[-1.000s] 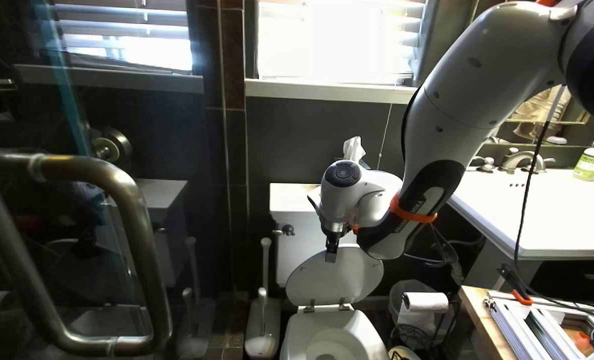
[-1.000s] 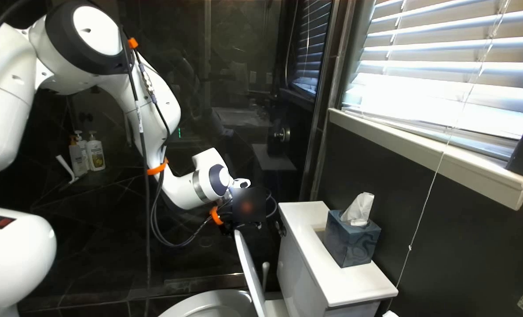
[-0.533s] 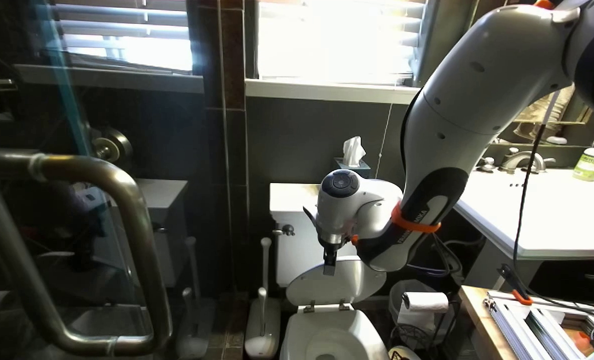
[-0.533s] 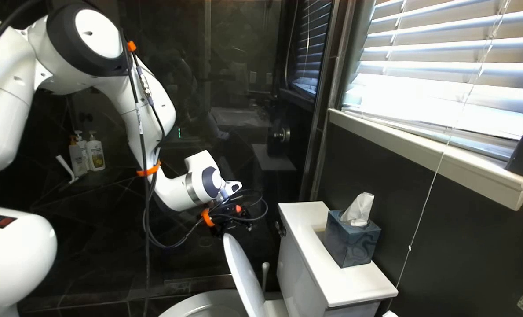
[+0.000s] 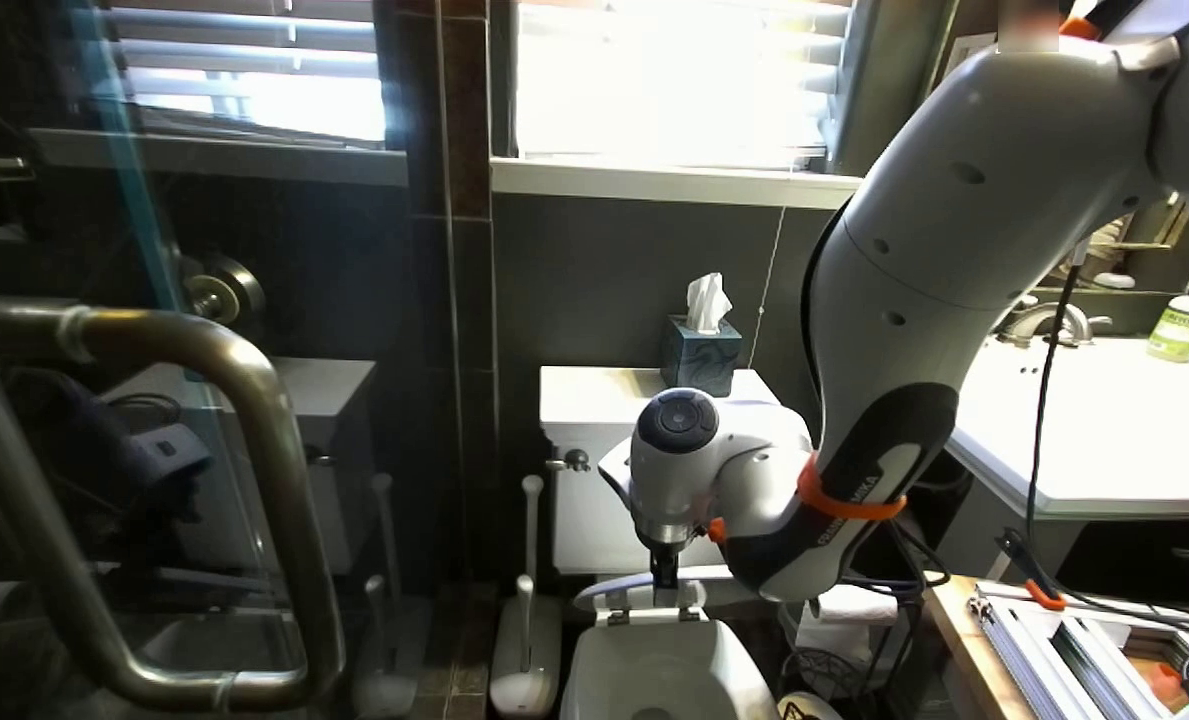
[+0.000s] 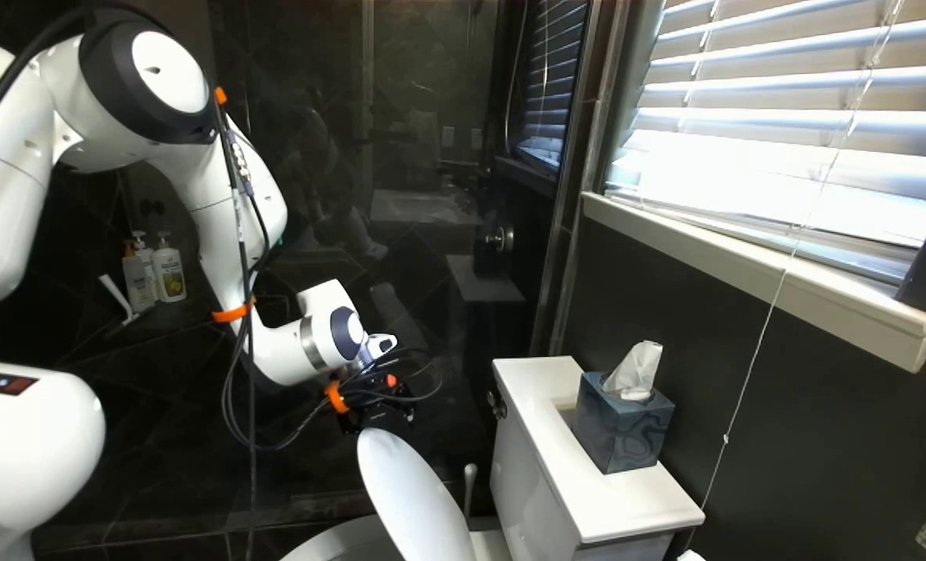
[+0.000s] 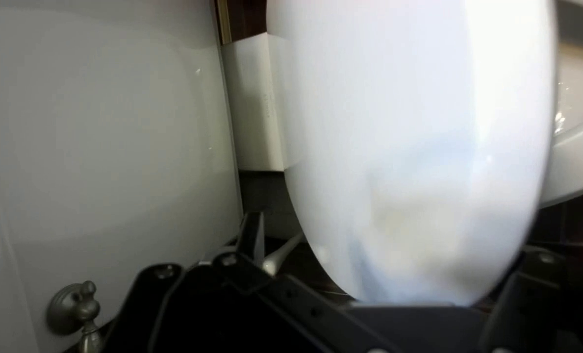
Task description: Close the toilet lid
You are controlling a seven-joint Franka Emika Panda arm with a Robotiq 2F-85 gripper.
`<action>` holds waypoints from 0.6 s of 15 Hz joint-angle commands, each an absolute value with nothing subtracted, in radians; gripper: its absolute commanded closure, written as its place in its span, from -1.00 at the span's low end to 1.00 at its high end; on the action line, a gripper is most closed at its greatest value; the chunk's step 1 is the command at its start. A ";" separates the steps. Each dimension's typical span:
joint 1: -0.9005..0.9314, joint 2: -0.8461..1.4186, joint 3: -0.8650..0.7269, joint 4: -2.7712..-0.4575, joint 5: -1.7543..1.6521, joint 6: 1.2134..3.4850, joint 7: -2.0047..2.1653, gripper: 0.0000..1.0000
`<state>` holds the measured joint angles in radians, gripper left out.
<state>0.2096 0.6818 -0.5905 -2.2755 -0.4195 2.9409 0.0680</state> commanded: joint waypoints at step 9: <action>0.179 0.800 -0.417 -2.235 -0.300 2.942 0.122 -1.00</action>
